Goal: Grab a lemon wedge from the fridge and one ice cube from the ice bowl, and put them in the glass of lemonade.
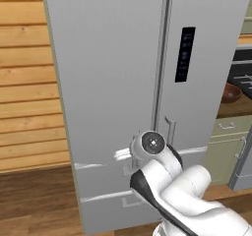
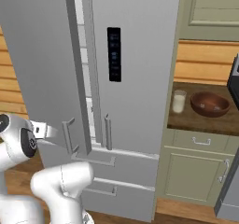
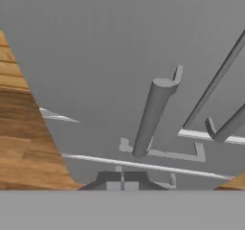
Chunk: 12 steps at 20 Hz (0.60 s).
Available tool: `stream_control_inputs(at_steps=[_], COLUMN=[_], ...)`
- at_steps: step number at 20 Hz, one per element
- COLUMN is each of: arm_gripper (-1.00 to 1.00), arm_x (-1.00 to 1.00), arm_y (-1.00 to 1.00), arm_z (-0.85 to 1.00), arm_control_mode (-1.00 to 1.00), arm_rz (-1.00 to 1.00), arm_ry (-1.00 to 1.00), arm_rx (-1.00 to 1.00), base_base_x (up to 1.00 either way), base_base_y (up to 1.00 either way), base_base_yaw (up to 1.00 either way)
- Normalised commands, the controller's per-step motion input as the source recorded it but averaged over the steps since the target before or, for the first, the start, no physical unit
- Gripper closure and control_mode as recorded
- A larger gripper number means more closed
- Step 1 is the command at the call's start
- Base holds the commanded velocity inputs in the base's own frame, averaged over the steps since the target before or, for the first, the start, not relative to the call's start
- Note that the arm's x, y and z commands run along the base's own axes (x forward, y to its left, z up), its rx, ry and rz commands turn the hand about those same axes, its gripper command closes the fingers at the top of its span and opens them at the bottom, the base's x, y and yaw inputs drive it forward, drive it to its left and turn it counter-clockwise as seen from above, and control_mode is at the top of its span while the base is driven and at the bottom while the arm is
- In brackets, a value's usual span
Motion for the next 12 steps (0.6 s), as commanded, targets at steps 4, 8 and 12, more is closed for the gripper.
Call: stream_control_inputs(at_steps=[4, 8, 12], arm_gripper=[-1.00, -1.00, -1.00], arm_x=[-1.00, -0.88, -0.26], arm_y=[0.34, -0.77, -1.00], arm_z=[0.93, 1.00, 0.94], arm_control_mode=[-1.00, -1.00, -1.00], arm_rz=[0.06, 0.01, -0.02], arm_ry=[-0.19, -0.16, 0.00], arm_rx=[0.04, 0.44, 0.60], base_base_x=[0.00, 0.00, 0.00], base_base_y=[0.00, 0.00, 0.00], base_base_yaw=[0.00, 0.00, 0.00])
